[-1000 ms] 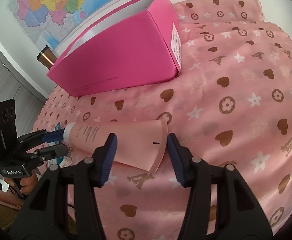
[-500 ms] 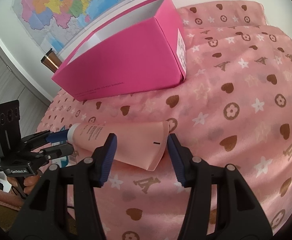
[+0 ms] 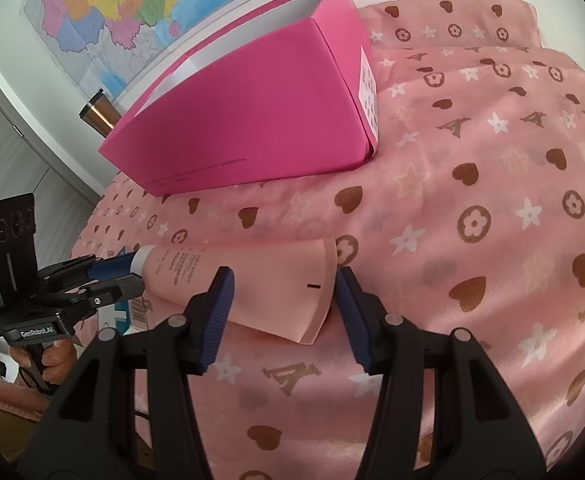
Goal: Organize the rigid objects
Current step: 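Lift the pink tube with the right gripper and carry it over the pink box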
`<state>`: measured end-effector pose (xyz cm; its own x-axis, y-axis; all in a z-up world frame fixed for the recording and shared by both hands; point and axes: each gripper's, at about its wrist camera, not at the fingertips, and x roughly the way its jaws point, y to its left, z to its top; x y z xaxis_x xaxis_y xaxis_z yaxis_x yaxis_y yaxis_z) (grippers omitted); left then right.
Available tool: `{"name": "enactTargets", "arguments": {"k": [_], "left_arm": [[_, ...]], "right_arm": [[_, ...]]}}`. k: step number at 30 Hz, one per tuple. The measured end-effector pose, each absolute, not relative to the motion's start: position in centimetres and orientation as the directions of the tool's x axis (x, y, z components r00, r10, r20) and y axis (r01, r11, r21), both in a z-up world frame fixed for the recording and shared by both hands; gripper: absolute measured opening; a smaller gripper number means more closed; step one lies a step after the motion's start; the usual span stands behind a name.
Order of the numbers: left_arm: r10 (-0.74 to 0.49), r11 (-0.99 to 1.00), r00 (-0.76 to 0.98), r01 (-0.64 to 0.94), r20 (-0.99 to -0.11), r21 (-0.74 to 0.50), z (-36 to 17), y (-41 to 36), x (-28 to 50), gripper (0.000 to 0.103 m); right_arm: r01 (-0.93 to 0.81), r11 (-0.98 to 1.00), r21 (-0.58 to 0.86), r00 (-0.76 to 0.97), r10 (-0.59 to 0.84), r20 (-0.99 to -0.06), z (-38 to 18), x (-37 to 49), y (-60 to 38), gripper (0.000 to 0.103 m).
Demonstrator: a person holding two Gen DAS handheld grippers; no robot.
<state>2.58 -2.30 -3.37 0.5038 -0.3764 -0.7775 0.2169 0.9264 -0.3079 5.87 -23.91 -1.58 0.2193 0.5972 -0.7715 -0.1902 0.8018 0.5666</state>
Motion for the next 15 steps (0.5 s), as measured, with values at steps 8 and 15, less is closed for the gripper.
{"name": "enactTargets", "arguments": {"k": [8, 15], "left_arm": [[-0.38, 0.925, 0.522, 0.228, -0.764, -0.304, -2.5, -2.5, 2.2, 0.045], [-0.379, 0.925, 0.562, 0.249, -0.736, -0.287, -0.8, -2.8, 2.3, 0.046]], "right_arm": [[-0.193, 0.805, 0.561, 0.243, 0.593, -0.767, -0.9, 5.8, -24.0, 0.055], [-0.214, 0.806, 0.552, 0.276, 0.592, -0.757, 0.5, 6.2, -24.2, 0.055]]}}
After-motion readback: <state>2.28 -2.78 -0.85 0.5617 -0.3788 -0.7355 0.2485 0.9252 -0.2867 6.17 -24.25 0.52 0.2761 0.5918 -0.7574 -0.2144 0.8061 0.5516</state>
